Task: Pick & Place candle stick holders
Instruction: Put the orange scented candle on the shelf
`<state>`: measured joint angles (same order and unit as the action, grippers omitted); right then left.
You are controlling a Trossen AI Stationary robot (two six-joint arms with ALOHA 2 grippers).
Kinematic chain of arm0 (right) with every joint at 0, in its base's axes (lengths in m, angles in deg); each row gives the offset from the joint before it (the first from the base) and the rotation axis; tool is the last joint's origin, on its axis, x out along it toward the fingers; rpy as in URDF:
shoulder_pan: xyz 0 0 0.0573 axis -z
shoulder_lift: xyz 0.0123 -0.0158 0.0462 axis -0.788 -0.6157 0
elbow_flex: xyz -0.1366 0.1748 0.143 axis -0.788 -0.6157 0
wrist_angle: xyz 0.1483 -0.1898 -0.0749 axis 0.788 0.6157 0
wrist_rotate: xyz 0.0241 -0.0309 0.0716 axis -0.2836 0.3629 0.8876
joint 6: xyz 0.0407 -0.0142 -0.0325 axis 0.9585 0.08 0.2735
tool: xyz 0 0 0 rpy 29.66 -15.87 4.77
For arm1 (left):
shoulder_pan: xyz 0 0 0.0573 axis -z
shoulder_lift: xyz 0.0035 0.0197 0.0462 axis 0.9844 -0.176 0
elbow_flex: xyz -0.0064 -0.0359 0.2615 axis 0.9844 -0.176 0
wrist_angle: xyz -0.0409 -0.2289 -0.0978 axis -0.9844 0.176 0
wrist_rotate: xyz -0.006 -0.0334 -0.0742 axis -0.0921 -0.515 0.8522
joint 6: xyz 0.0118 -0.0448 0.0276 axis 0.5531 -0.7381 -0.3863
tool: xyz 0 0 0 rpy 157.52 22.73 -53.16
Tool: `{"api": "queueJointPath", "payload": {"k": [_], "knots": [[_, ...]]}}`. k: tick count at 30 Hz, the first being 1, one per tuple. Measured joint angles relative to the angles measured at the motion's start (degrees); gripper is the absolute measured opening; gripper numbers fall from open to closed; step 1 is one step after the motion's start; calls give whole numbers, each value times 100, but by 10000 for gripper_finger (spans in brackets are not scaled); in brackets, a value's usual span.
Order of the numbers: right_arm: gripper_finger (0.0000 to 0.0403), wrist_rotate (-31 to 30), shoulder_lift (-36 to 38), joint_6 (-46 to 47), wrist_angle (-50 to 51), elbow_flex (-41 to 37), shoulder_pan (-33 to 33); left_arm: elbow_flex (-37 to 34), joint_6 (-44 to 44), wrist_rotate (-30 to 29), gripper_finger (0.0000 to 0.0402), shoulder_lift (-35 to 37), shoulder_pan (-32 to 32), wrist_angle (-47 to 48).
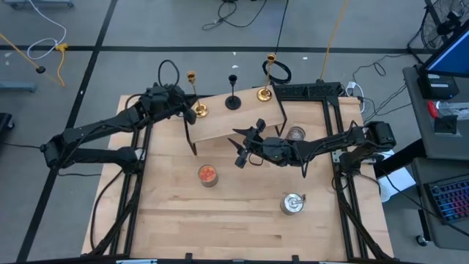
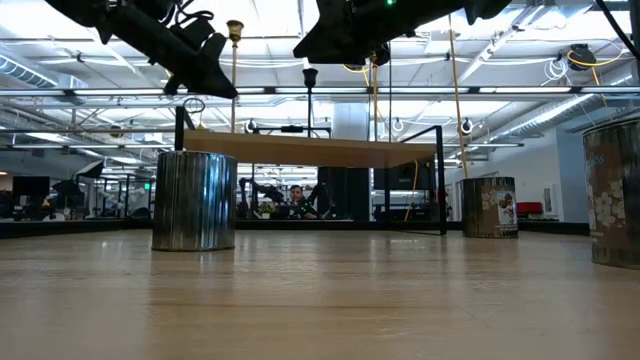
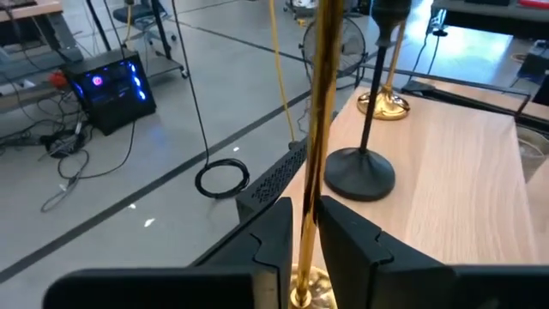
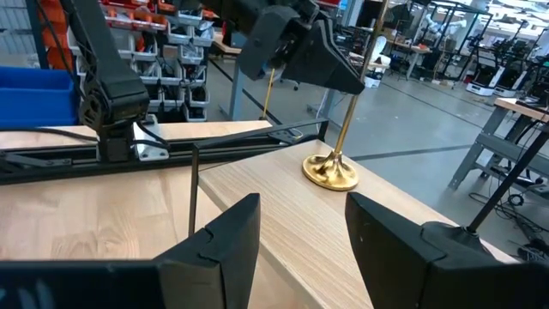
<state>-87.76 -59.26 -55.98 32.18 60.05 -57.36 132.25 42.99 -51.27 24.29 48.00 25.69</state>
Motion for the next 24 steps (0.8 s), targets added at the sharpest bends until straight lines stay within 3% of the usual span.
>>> {"api": "queueJointPath", "payload": {"k": [8,17,21,24], "knots": [[171,0,0,0,0,-2,0,0,-125,-12,66,70,1,9],[171,0,4,0,3,-2,-7,-1,-144,2,67,748,11,577],[171,7,11,128,182,-2,-68,0,-133,317,67,1167,11,994],[171,284,11,143,366,-4,-198,0,-164,1046,67,1492,11,1306]]}}
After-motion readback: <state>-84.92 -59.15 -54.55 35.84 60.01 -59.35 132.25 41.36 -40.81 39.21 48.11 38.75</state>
